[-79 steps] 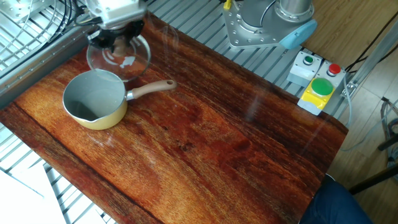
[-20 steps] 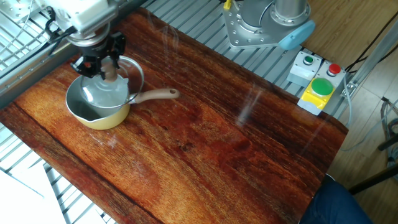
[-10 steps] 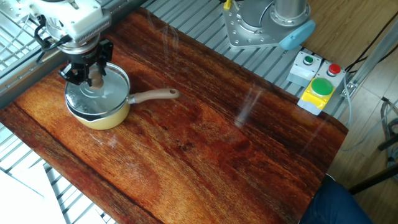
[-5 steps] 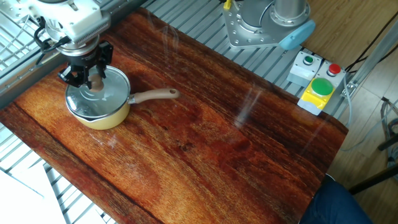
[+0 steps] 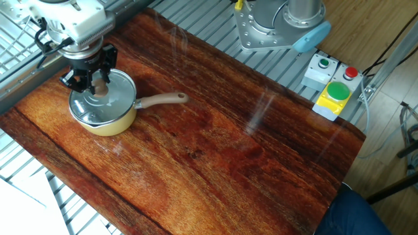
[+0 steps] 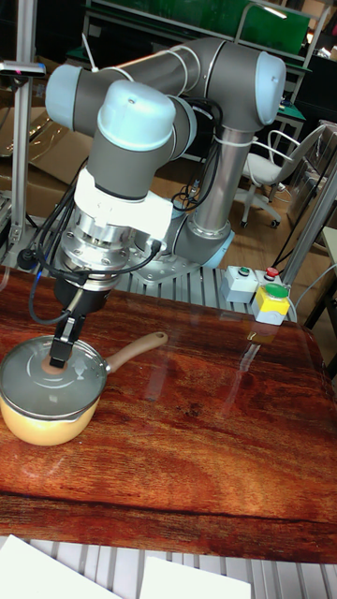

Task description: Cover the pot with the lid

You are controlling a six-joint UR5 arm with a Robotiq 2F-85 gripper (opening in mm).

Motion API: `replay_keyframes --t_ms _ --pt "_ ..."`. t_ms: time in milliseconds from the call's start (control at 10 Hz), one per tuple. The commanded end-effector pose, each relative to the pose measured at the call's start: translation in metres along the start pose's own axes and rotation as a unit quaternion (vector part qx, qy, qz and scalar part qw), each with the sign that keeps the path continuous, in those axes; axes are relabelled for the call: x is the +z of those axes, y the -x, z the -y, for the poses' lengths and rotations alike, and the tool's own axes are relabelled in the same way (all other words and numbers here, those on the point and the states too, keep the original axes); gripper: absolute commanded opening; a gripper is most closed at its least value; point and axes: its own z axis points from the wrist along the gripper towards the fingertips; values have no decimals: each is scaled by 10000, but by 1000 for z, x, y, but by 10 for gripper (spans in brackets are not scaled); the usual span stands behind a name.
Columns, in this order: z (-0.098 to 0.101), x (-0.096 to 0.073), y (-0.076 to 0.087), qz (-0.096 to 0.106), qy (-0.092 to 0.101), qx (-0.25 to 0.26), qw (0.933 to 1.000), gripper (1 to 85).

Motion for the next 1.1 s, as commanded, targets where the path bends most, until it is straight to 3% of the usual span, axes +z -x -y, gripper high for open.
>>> replay_keyframes --t_ms 0,200,800,1000 --pt "5 -3 -3 -69 -68 -120 9999 13" --pt "6 4 -1 54 -95 -175 9998 13" --pt "11 4 3 130 -253 -113 9995 20" --pt "10 4 5 193 -239 -281 9991 257"
